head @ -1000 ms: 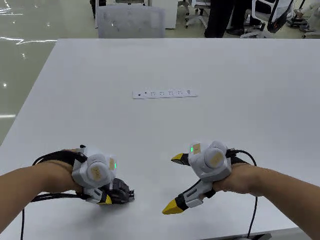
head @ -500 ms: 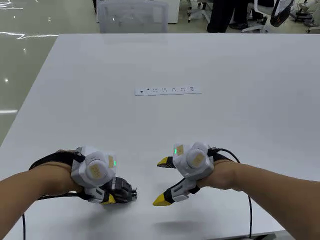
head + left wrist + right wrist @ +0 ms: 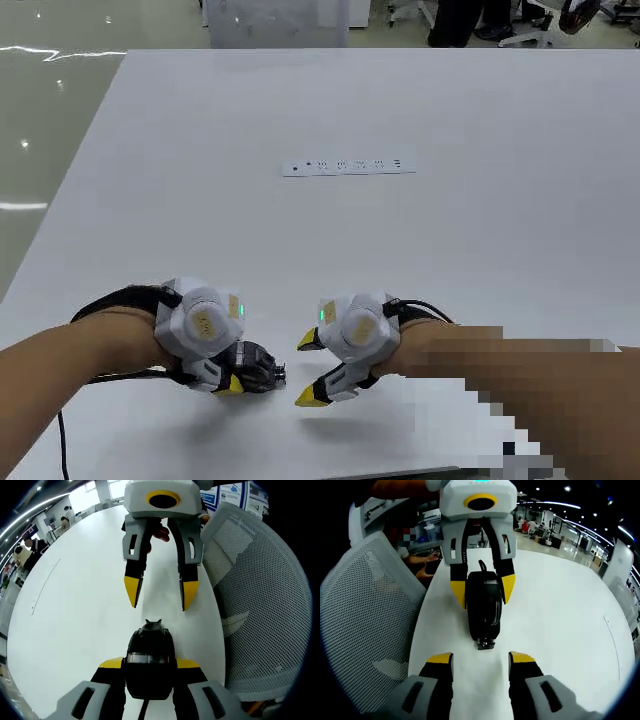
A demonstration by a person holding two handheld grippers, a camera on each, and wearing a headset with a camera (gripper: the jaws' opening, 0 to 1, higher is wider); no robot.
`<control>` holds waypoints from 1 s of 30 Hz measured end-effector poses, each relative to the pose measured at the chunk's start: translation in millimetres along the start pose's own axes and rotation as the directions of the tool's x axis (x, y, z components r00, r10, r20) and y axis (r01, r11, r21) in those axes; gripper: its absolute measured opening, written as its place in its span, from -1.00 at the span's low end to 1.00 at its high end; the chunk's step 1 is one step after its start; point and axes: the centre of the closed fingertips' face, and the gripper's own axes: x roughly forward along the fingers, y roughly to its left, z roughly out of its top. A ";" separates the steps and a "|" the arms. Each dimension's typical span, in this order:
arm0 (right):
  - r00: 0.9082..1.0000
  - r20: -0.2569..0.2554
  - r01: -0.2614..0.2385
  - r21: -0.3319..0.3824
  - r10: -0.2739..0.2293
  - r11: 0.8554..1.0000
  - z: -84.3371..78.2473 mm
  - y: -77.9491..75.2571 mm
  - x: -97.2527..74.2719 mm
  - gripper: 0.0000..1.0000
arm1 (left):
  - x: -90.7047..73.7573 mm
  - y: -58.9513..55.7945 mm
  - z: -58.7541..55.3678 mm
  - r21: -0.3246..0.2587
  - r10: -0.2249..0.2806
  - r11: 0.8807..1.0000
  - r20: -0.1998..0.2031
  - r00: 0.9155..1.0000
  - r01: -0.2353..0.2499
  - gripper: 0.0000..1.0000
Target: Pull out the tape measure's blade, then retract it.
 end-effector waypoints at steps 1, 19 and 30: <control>1.000 0.000 -0.001 -0.002 0.001 1.000 0.8 -0.6 1.5 -0.17 | 0.0 0.1 -0.3 0.002 -0.001 1.000 -0.003 1.000 0.001 -0.35; 0.999 -0.017 -0.038 -0.044 0.038 0.998 3.1 -5.6 31.7 -0.71 | 0.7 -0.1 -0.3 -0.018 0.002 1.000 0.035 0.999 -0.001 -0.35; 0.997 -0.025 -0.067 -0.021 0.066 0.998 3.3 -4.6 31.9 -0.75 | -0.7 0.2 -1.4 -0.023 -0.005 1.000 0.032 0.999 0.006 -0.35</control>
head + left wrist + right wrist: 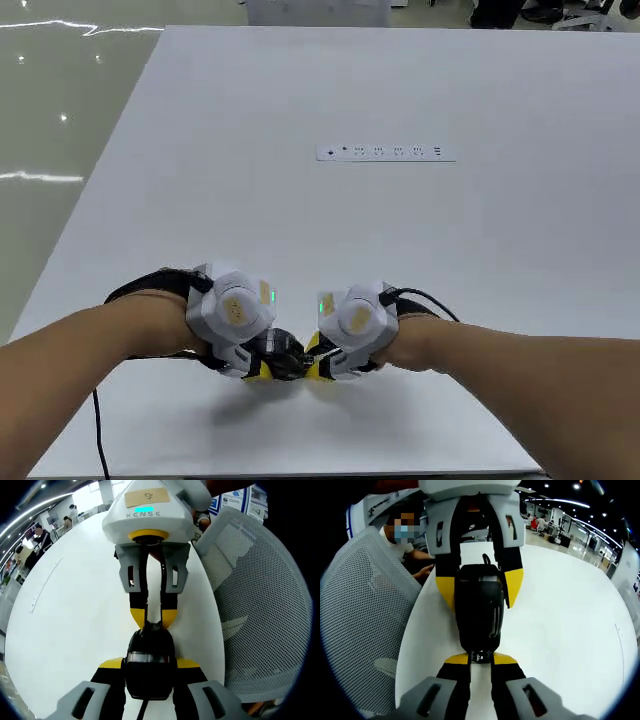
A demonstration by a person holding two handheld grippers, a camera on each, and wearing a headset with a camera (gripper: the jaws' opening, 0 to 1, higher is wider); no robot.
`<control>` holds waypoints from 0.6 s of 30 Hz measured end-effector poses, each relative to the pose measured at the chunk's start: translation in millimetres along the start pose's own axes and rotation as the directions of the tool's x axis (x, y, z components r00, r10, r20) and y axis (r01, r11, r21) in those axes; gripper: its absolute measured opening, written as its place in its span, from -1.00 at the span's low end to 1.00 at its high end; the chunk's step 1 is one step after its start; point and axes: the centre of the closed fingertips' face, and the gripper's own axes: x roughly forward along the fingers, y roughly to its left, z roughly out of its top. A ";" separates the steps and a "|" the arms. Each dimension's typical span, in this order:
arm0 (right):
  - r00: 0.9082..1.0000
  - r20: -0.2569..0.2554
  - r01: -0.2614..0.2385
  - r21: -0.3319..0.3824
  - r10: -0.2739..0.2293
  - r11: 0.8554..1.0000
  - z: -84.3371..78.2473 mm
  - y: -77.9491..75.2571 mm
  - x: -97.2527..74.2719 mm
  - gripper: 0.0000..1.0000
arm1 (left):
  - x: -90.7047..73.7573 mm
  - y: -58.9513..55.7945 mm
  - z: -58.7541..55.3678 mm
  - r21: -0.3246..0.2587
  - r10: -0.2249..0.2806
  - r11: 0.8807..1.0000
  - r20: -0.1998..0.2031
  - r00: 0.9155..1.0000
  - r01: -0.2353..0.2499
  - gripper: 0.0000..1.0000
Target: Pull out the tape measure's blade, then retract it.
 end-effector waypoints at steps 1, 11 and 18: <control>1.000 -0.002 0.001 -0.001 -0.001 1.000 0.6 0.5 0.2 -0.76 | 0.1 -0.3 0.0 0.004 0.000 1.000 -0.003 1.000 0.000 -0.35; 1.000 -0.011 0.003 -0.011 -0.003 1.000 0.4 -0.9 -0.2 -0.77 | -0.7 -0.2 0.0 0.005 -0.004 1.000 0.001 1.000 0.004 -0.35; 1.000 -0.008 0.004 0.017 -0.004 1.000 -6.4 -4.0 -5.7 -0.76 | -0.6 0.7 0.3 -0.004 0.001 1.000 0.003 1.000 -0.001 -0.35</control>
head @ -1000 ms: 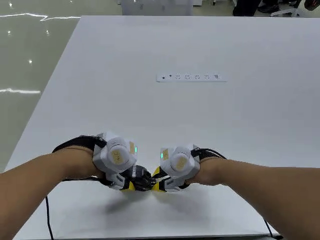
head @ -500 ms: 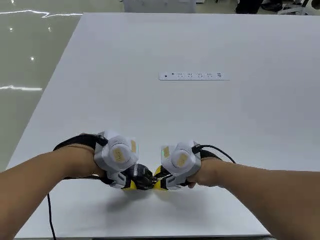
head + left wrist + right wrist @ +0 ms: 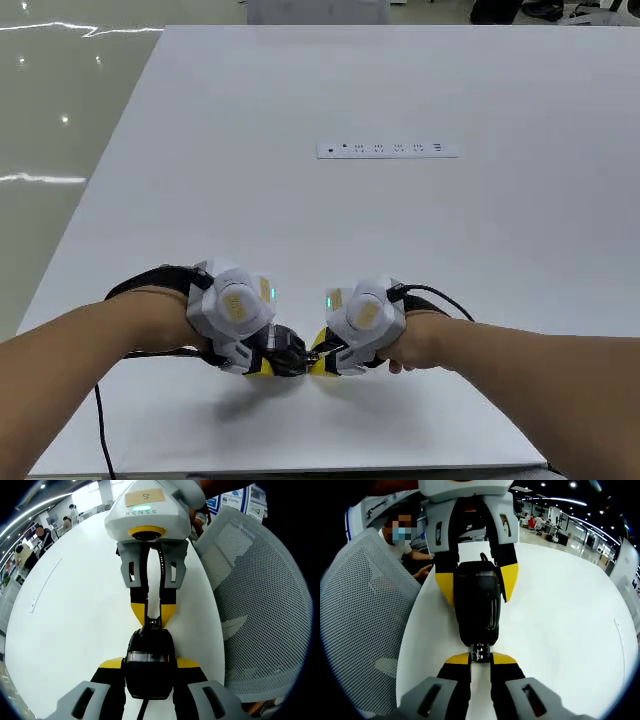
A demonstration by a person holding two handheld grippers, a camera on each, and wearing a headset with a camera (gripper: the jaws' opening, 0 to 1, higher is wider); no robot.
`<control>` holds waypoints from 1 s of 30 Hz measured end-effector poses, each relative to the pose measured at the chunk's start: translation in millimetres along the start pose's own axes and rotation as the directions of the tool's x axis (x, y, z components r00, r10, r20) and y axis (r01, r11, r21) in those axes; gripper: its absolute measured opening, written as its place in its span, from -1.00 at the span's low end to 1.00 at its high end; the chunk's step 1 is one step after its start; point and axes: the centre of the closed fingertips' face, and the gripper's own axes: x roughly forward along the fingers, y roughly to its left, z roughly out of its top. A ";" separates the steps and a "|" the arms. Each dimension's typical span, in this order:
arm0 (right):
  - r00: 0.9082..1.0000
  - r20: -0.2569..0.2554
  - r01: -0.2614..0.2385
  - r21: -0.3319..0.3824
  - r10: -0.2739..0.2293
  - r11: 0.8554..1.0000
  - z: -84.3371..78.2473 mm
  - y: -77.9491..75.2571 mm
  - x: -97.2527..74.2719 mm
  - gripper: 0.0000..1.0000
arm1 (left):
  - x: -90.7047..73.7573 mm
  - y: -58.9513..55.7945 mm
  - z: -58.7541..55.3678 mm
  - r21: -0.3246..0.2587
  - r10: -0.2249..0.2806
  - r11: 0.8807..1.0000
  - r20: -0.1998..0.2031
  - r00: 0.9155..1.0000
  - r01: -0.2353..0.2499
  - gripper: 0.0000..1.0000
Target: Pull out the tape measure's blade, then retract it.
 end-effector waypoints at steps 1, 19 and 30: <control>1.000 0.000 -0.002 0.005 0.002 1.000 -1.0 -0.3 -0.8 -0.76 | 0.0 0.1 -0.1 -0.001 0.000 1.000 0.000 1.000 0.000 -0.35; 1.000 -0.013 -0.005 0.018 0.005 1.000 8.9 5.2 8.4 -0.62 | -0.1 1.0 1.5 -0.014 0.014 1.000 0.025 1.000 -0.014 -0.34; 1.000 -0.030 -0.008 0.013 0.009 1.000 4.3 -0.4 6.6 -0.74 | -1.0 0.5 -0.2 -0.008 0.020 1.000 0.010 1.000 -0.020 -0.35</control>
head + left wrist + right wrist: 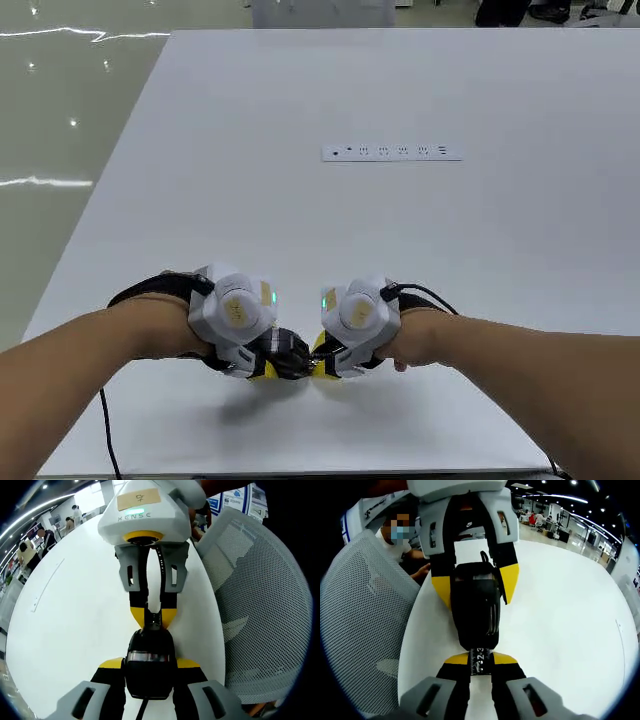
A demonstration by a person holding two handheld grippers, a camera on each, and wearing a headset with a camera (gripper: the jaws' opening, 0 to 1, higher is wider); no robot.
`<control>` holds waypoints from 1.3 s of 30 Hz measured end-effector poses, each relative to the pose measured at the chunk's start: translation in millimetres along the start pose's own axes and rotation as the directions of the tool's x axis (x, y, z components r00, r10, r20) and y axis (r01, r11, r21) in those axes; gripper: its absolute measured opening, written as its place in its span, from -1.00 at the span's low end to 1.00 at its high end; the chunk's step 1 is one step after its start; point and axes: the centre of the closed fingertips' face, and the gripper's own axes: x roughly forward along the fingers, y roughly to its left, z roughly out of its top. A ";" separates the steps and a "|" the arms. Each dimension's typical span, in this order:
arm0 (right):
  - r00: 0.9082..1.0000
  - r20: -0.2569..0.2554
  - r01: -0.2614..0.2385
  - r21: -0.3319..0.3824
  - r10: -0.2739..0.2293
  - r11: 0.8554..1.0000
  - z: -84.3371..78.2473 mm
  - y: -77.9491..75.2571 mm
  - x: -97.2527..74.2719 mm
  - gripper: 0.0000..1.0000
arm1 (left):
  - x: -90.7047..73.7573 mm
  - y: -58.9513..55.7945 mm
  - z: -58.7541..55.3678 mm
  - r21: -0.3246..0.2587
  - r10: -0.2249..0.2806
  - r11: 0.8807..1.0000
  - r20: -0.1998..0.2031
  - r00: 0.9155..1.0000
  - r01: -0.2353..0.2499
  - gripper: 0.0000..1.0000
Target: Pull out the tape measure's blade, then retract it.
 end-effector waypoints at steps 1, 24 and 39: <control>1.000 0.000 0.000 0.001 0.000 1.000 -1.0 -0.2 -0.6 -0.74 | 0.0 0.1 -0.1 -0.001 0.001 1.000 0.000 1.000 -0.001 -0.35; 1.000 -0.019 0.013 0.009 -0.013 1.000 -21.3 -2.4 -21.5 -0.73 | 0.6 0.1 -0.5 -0.022 0.002 1.000 0.008 1.000 -0.002 -0.35; 0.999 -0.033 0.025 0.026 -0.025 0.999 -34.1 -1.7 -30.9 -0.73 | 1.3 0.6 -1.1 -0.018 0.003 1.000 0.007 1.000 -0.003 -0.35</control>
